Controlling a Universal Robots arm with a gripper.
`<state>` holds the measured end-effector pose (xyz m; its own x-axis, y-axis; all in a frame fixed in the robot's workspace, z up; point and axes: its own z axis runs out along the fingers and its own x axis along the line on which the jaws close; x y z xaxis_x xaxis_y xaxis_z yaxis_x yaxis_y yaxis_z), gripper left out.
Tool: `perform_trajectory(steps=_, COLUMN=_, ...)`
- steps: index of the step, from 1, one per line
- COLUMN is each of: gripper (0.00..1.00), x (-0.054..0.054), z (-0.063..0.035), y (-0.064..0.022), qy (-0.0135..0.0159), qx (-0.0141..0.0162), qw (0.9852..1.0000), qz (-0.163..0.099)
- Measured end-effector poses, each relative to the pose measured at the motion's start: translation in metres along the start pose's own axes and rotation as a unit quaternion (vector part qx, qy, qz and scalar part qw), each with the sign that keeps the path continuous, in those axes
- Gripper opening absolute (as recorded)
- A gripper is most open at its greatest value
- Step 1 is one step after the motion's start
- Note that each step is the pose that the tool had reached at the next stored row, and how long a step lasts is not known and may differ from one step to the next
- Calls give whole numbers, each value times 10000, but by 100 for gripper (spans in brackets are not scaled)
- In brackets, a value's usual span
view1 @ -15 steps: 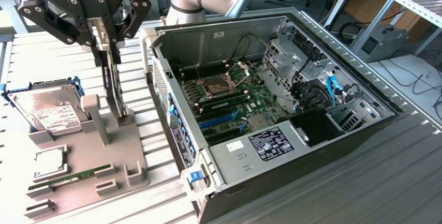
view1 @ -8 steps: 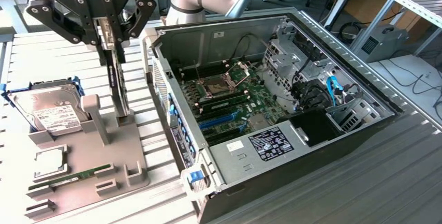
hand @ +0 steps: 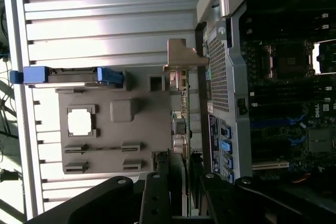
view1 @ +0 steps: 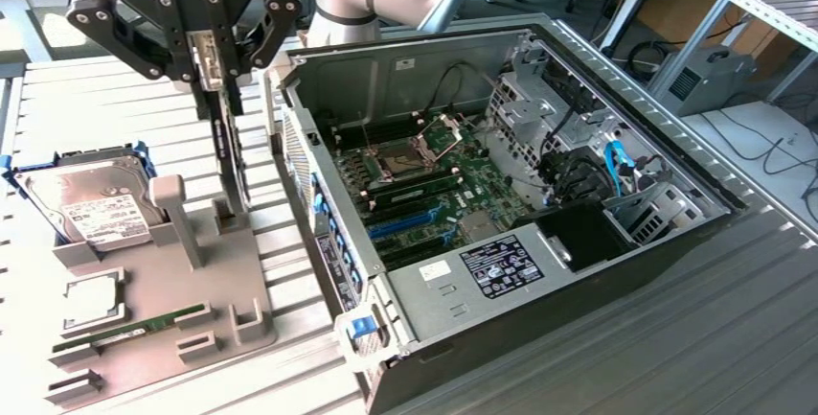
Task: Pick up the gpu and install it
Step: 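Pick up the gpu and move the gpu toward the slot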
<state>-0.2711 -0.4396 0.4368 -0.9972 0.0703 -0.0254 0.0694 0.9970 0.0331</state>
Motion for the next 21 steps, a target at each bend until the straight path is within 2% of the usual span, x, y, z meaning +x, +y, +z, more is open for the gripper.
perform_trajectory(steps=21, gripper=27, x=-179, z=5, y=12, qy=0, qx=4, qw=10000, qz=0)
